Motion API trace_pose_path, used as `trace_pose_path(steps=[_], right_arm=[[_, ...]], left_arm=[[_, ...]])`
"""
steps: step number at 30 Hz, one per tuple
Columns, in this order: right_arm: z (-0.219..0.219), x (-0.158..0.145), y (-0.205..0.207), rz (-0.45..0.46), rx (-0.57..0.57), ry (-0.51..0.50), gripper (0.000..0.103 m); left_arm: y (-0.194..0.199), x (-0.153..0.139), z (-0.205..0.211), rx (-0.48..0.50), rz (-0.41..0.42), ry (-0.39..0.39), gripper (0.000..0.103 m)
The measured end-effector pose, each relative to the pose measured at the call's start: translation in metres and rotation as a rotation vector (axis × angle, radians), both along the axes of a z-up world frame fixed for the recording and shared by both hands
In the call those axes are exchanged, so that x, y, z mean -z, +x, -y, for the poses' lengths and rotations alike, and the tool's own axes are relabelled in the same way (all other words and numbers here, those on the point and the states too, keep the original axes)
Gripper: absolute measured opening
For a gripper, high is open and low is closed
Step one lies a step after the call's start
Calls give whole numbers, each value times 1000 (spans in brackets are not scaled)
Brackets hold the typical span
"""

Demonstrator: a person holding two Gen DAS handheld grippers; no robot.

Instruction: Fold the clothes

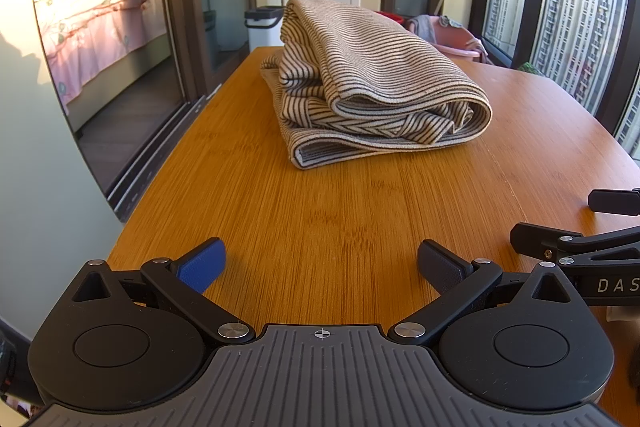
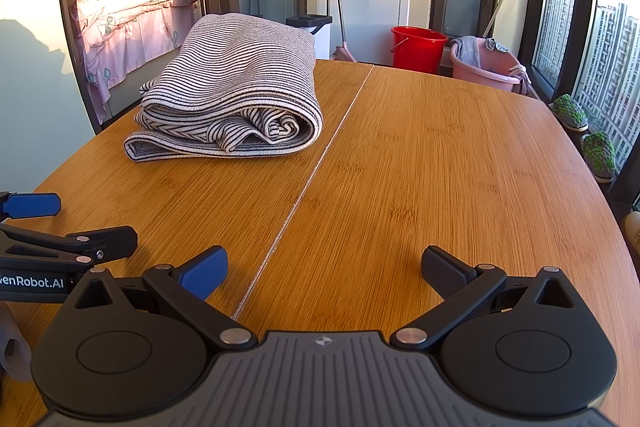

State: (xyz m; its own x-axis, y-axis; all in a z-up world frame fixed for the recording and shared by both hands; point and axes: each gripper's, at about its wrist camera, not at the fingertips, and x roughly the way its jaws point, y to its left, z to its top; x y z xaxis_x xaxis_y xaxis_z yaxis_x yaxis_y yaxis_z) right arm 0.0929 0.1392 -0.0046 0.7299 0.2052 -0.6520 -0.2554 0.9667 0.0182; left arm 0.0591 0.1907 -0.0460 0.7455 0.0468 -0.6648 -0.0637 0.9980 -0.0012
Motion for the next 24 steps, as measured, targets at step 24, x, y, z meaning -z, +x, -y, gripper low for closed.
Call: trace_pose_path(steps=[24], right_arm=[[2, 0, 1, 1, 20, 1, 103]], left_arm=[[0, 0, 1, 3, 1, -1, 103]])
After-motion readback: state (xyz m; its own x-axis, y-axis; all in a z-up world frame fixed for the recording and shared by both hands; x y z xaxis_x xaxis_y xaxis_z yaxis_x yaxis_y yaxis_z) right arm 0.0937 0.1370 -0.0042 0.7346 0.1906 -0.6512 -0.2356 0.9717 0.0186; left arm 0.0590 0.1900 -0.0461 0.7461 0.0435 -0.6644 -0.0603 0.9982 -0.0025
